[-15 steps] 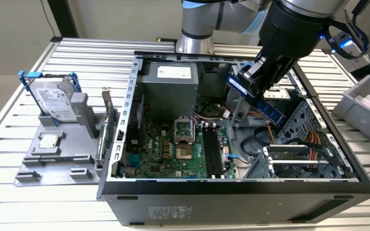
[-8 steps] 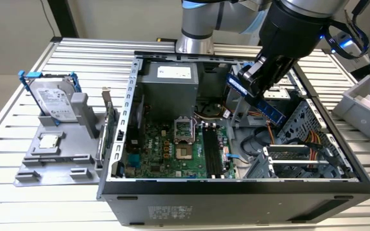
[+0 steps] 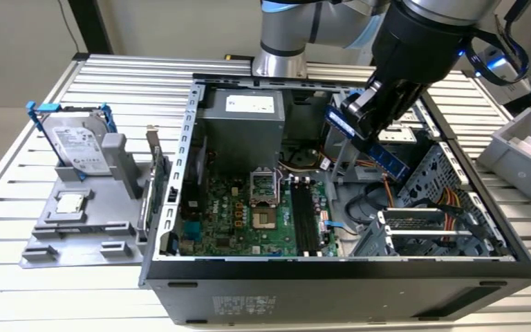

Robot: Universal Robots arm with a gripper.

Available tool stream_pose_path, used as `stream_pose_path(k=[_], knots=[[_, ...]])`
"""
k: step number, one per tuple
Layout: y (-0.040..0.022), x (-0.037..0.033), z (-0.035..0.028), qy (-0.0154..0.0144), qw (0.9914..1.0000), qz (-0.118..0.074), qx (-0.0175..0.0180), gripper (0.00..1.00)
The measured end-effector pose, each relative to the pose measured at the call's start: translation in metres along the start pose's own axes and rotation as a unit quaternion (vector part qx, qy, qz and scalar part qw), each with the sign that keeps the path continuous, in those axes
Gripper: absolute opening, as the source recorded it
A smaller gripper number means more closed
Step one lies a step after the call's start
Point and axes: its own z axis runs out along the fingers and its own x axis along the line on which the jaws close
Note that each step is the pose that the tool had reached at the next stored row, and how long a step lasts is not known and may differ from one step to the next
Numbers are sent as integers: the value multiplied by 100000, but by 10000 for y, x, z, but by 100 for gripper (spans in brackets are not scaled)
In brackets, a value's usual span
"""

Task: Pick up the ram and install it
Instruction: 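Insert the ram into the slot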

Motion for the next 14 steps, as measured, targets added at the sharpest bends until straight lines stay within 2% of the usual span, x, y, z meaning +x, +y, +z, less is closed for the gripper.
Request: stream_pose_path(k=[5, 14], knots=[[0, 0, 4, -128, 99985, 1752, 20, 0], [0, 0, 6, -341, 99898, 4501, 49, 0]])
